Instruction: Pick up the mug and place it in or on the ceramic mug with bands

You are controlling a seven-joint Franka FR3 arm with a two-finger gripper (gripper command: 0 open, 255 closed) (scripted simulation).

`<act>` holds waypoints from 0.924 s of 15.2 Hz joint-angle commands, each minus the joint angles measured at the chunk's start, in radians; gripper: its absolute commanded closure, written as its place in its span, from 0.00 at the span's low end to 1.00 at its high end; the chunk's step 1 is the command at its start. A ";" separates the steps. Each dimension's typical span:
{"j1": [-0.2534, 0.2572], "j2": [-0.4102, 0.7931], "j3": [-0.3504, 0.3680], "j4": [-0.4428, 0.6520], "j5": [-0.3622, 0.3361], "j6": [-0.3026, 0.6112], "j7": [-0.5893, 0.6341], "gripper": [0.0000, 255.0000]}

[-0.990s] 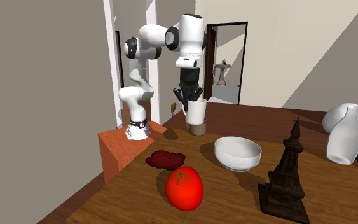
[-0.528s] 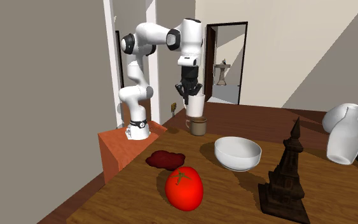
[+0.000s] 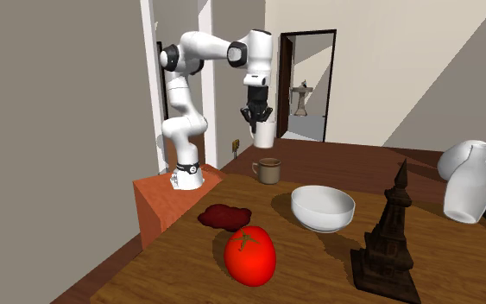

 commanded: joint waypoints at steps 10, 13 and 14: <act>0.064 -0.159 0.091 -0.187 0.051 0.034 0.135 1.00; 0.065 -0.156 0.093 -0.225 0.052 0.075 0.134 1.00; 0.065 -0.155 0.093 -0.237 0.052 0.088 0.134 1.00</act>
